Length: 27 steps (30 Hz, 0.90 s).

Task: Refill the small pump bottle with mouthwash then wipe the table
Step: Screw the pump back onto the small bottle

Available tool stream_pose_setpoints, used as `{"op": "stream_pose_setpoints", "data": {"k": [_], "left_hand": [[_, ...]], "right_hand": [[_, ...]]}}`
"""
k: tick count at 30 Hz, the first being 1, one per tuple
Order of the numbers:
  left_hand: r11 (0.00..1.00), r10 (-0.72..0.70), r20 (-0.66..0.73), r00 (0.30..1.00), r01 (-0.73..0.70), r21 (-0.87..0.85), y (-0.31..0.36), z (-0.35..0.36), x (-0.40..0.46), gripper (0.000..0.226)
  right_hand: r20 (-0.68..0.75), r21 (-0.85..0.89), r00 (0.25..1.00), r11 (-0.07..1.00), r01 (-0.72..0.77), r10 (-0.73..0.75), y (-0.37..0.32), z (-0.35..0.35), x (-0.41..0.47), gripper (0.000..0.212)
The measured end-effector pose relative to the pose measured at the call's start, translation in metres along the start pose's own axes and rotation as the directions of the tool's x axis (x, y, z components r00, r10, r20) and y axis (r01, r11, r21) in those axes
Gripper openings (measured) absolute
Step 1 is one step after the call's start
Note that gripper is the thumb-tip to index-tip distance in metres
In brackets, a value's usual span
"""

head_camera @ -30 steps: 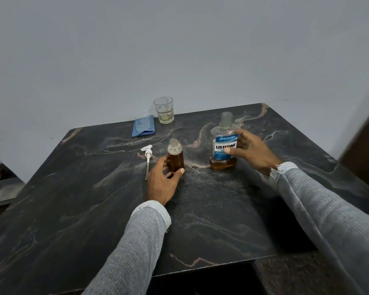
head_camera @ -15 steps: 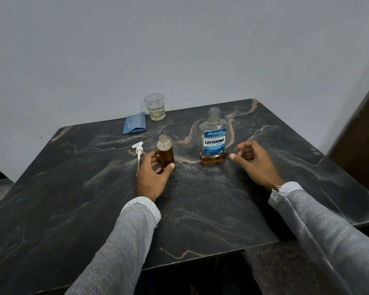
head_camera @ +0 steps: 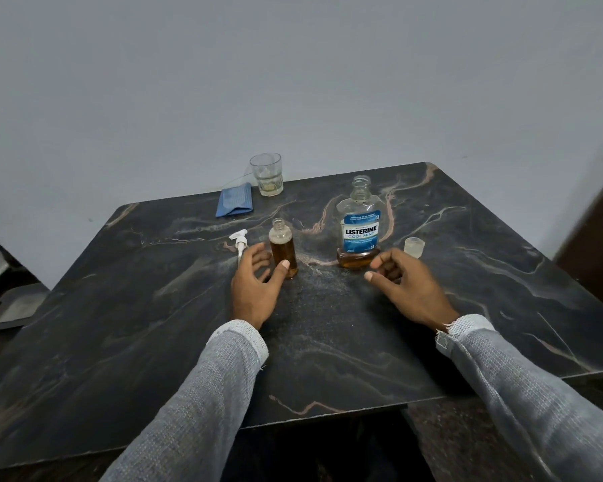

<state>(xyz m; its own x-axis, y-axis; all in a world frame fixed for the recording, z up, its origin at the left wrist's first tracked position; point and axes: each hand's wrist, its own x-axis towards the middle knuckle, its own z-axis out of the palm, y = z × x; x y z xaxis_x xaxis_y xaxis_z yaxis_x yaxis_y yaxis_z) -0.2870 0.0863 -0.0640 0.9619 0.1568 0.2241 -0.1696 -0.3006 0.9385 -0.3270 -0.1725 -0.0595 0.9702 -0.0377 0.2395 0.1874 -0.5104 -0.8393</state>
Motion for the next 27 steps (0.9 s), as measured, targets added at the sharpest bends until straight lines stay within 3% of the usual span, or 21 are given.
{"op": "stream_pose_setpoints", "data": {"k": [4,8,14,22,27], "left_hand": [[1.0,-0.016,-0.066,0.998,0.014,-0.024,0.002,-0.011,-0.002,0.044],[0.999,-0.045,-0.204,0.978,0.042,-0.018,0.004,-0.023,0.01,0.027],[0.981,-0.07,-0.304,0.95,0.12,0.152,0.001,-0.045,0.041,0.012],[0.914,-0.162,-0.186,0.969,0.218,0.342,-0.008,-0.048,0.079,0.027],[0.792,-0.275,-0.078,0.958,0.272,0.547,-0.009,-0.043,0.102,0.033]], "right_hand": [[0.028,0.035,0.998,0.998,0.056,-0.057,-0.019,0.033,0.005,0.018],[0.003,0.021,0.997,0.997,0.074,-0.074,-0.041,0.079,0.015,0.041],[-0.028,0.057,1.0,0.998,-0.002,0.004,-0.061,0.125,0.034,0.071],[-0.068,-0.003,0.997,1.0,0.029,-0.029,-0.054,0.137,0.047,0.054],[-0.059,0.018,0.998,0.999,0.031,-0.03,-0.051,0.137,0.048,0.052]]}}
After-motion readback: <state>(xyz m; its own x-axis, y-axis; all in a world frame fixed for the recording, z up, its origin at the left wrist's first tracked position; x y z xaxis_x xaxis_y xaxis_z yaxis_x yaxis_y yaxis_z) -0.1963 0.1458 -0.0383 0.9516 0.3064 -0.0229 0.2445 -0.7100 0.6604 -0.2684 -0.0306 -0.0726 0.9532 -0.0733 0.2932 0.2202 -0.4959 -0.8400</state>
